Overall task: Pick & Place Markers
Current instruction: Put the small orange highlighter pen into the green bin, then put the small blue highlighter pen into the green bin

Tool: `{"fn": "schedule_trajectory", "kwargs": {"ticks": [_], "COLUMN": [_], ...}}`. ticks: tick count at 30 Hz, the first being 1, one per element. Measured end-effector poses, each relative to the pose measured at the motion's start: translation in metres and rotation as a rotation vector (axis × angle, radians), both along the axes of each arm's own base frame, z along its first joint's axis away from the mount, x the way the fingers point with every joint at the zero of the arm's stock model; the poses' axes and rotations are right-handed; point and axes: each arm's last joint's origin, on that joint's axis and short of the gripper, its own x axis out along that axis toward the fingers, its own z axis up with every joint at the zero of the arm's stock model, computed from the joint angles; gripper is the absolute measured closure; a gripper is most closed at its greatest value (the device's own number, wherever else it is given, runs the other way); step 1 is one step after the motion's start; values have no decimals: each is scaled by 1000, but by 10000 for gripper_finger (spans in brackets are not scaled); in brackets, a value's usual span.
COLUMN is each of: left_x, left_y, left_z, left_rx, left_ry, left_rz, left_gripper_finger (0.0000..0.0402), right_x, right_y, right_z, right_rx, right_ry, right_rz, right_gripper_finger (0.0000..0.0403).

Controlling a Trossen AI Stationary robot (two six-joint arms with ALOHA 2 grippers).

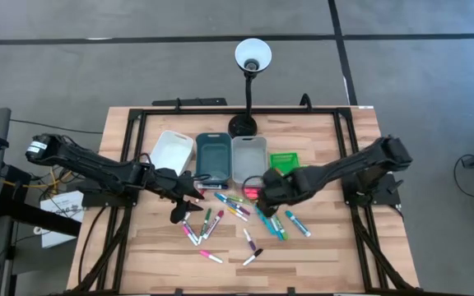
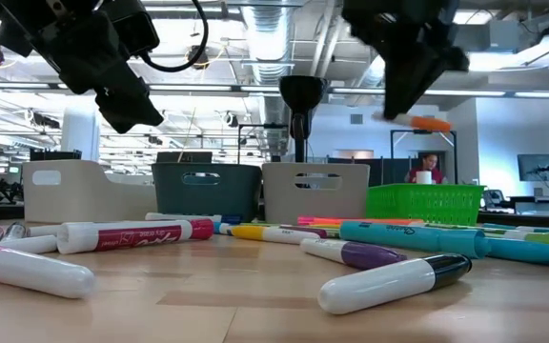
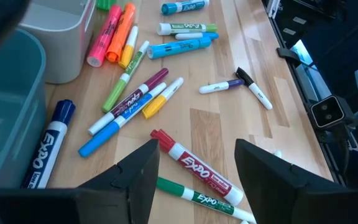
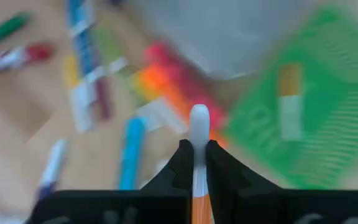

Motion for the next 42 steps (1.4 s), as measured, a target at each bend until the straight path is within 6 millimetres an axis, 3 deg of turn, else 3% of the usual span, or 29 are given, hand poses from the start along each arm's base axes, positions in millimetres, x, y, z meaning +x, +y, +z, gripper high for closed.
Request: {"fn": "schedule_trajectory", "kwargs": {"ticks": [3, 6, 17, 23, 31, 38, 42], "left_x": [0, 0, 0, 0, 0, 0, 0], "left_y": [0, 0, 0, 0, 0, 0, 0], "left_z": [0, 0, 0, 0, 0, 0, 0], "left_rx": [0, 0, 0, 0, 0, 0, 0], "left_ry": [0, 0, 0, 0, 0, 0, 1], "left_rz": [0, 0, 0, 0, 0, 0, 0], "left_gripper_finger": [195, 195, 195, 195, 195, 195, 195], "right_x": [-16, -23, -22, -21, -14, -8, -6], "right_y": [-13, -26, -77, -84, -60, -9, 23], "right_z": [12, 12, -41, -45, -37, -31, -41], "right_rx": [-107, -139, -73, -65, -20, 158, 248], "right_ry": [10, 68, 114, 110, 34, -52, -52], "right_rz": [-135, -213, -267, -253, -158, -43, 13], "right_gripper_finger": [383, 393, 402, 403, 402, 399, 380]}}
